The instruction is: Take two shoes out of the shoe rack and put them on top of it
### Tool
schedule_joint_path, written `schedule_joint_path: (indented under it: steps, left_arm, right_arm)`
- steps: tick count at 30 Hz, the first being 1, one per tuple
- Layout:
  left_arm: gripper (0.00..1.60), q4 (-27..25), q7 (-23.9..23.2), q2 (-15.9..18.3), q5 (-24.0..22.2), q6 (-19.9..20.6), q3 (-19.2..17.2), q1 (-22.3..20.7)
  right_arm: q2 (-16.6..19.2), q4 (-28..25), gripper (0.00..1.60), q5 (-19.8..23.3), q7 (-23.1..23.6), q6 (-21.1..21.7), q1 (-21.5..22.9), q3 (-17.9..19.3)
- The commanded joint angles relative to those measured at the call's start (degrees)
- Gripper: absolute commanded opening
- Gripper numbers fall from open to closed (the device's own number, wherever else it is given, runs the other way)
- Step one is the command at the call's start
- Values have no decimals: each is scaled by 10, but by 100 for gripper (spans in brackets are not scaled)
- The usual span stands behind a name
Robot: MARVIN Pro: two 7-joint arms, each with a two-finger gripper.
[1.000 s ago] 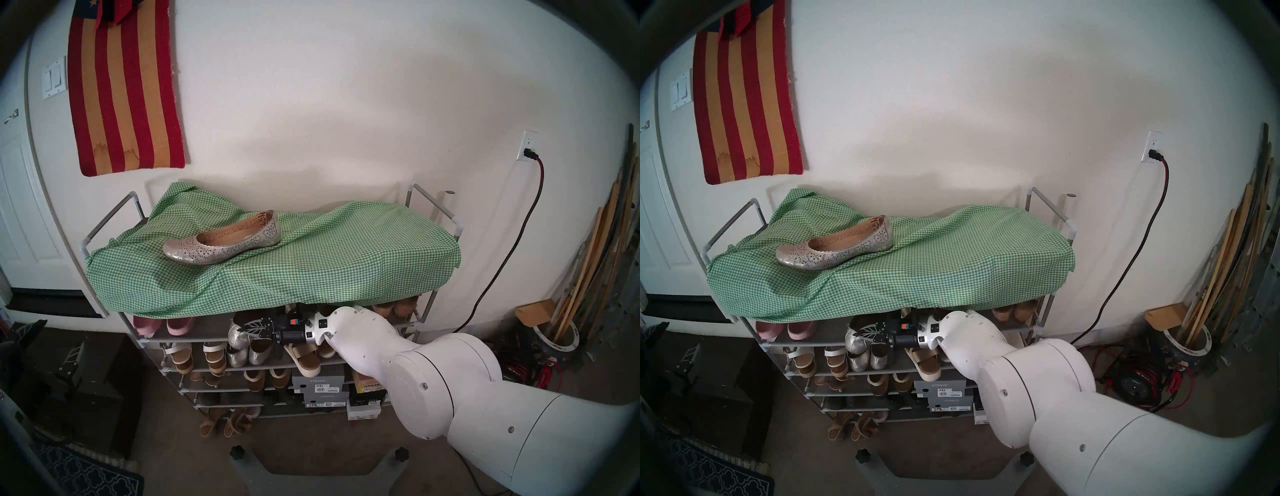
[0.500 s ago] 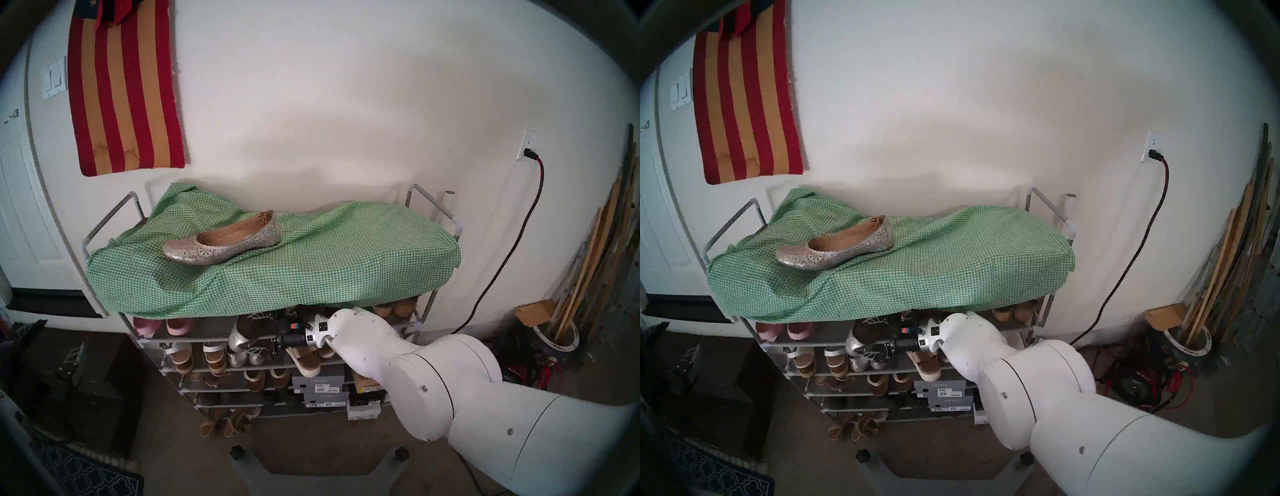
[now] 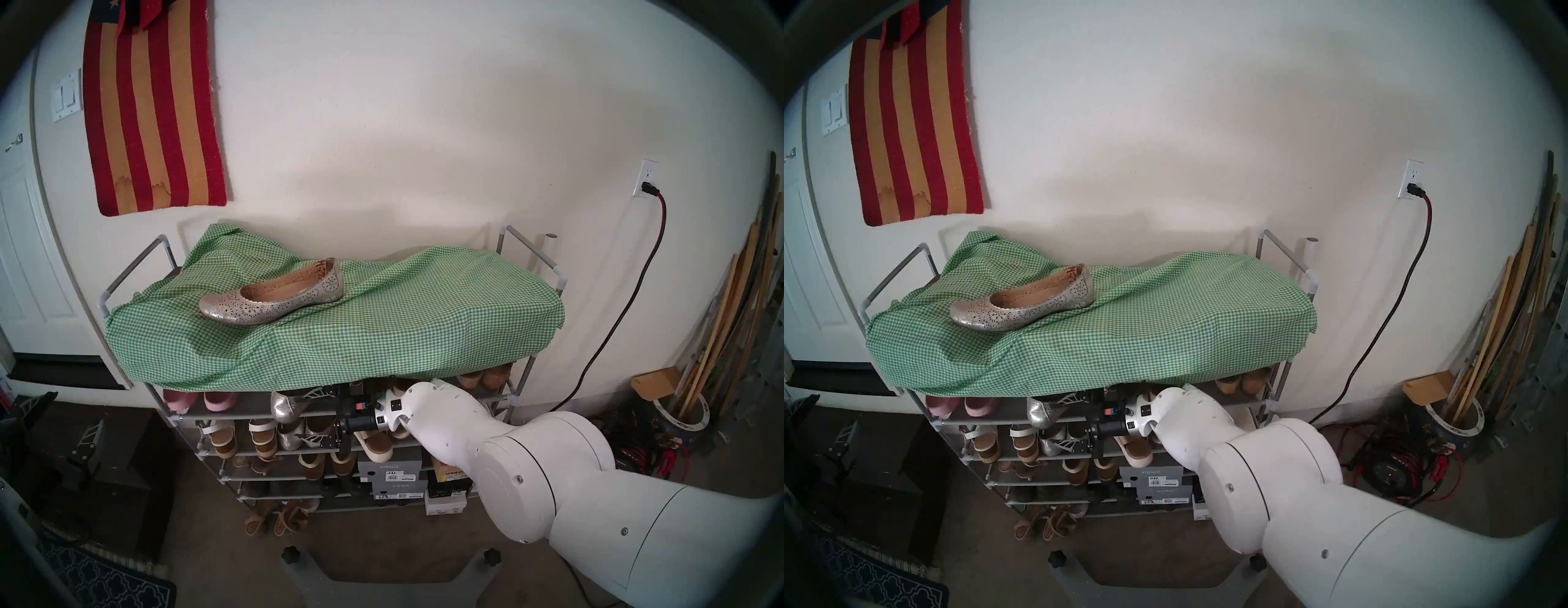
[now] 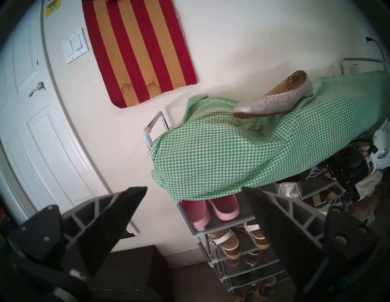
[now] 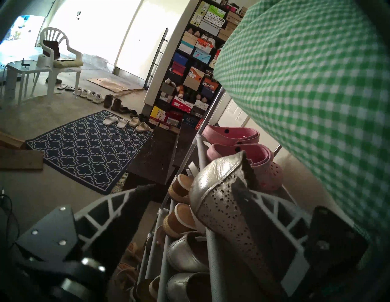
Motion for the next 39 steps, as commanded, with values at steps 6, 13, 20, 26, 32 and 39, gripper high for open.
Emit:
schedule_joint_path:
  steps: [6, 13, 20, 26, 32, 39]
  left_arm:
    - [160, -3, 0, -4, -1, 0, 1, 0]
    - [160, -3, 0, -6, -1, 0, 0, -1]
    - [160, -3, 0, -9, 0, 0, 0, -1]
    - [160, -3, -1, -10, 0, 0, 0, -2]
    - [160, -3, -1, -11, 0, 0, -1, -2]
    - [160, -3, -2, -12, 1, 0, -1, -3]
  right_arm:
    - [-7, -2, 160, 6, 57, 1, 20, 1]
    - [-15, -2, 160, 11, 60, 1, 34, 0]
    - [-25, -2, 160, 11, 60, 1, 42, -7]
    - [-33, -2, 160, 8, 63, 9, 32, -17]
    - [-36, -2, 160, 6, 76, 20, 18, -27]
    - [-38, -2, 160, 3, 77, 30, 8, -36]
